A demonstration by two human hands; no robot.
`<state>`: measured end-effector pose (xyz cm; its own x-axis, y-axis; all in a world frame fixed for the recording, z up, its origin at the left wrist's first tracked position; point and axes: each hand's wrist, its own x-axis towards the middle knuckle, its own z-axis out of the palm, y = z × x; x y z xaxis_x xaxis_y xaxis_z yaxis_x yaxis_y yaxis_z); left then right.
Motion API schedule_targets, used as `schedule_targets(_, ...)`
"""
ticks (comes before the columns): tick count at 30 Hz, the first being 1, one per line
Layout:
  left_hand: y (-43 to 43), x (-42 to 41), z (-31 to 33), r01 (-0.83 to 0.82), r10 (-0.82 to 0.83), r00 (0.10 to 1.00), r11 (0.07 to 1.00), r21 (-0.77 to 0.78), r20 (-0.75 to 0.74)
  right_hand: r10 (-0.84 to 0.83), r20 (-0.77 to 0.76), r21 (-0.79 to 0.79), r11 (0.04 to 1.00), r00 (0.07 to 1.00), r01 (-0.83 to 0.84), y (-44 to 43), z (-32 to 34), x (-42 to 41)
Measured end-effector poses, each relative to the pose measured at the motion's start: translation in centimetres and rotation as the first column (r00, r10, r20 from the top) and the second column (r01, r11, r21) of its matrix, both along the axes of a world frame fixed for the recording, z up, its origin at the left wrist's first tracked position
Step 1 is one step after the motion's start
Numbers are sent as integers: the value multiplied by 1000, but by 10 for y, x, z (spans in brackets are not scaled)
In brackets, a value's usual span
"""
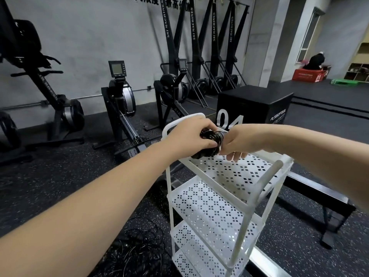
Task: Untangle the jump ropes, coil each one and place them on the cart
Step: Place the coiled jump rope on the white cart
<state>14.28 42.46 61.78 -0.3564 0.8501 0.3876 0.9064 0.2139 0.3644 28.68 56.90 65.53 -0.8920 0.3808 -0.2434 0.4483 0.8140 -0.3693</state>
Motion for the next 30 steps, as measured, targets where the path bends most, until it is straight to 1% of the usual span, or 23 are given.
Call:
schedule_targets(2,-10,0,-4,15,-16,997,1000,15,72,-3,12,69,998,1000,2,0,5,2)
schedule_targets(4,-18,0,-9,18,-21,994,999,36,105,-9,7,119,993,1000,8,0,9,4)
schedule_targets(7,-25,1,-15,-17,6,988,998,67,154,-43,-12,123,991,999,44,1,8,4)
schedule_targets(9,-24,2,-18,-51,32,977,995,86,212,-62,-22,173,983,998,65,2,6,4)
schedule_targets(11,-21,1,-19,-117,79,954,986,118,288,-56,-71,270,960,996,74,4,4,4)
schedule_targets(13,-18,-4,-21,-199,147,920,974,110,363,-14,-89,337,941,996,43,8,4,3)
schedule_targets(15,-19,-6,-22,-223,159,857,972,75,489,12,-95,351,936,995,23,13,1,2)
schedule_targets(16,-20,-6,-22,-222,167,840,974,47,516,9,-106,328,944,994,27,15,1,0)
schedule_targets(17,-21,-6,-21,-215,181,852,977,13,491,-4,-134,275,961,991,41,17,1,0)
schedule_targets(19,-22,-4,-17,-230,241,925,971,-73,293,-27,-195,180,982,980,63,19,2,-3)
schedule_targets(20,-23,-3,-15,-259,271,944,962,-91,185,-23,-221,192,979,975,67,18,2,-4)
schedule_targets(21,-22,-4,-14,-290,300,946,953,-92,121,-17,-247,224,972,969,74,19,3,-6)
schedule_targets(22,-22,-5,-13,-305,316,940,947,-98,127,-18,-267,247,965,964,86,19,1,-8)
schedule_targets(24,-21,-5,-11,-303,323,919,945,-120,225,-14,-261,268,960,965,87,17,-1,-10)
schedule_targets(25,-20,-4,-11,-296,320,914,946,-130,249,-2,-233,285,956,972,70,17,-3,-11)
schedule_targets(27,-18,-1,-11,-295,317,919,947,-125,234,17,-161,310,950,987,34,17,-7,-11)
schedule_targets(28,-17,0,-11,-297,317,922,947,-120,221,15,-142,285,958,990,27,17,-10,-10)
schedule_targets(30,-17,0,-12,-294,316,924,947,-128,216,-6,-160,153,988,987,31,22,-17,-11)
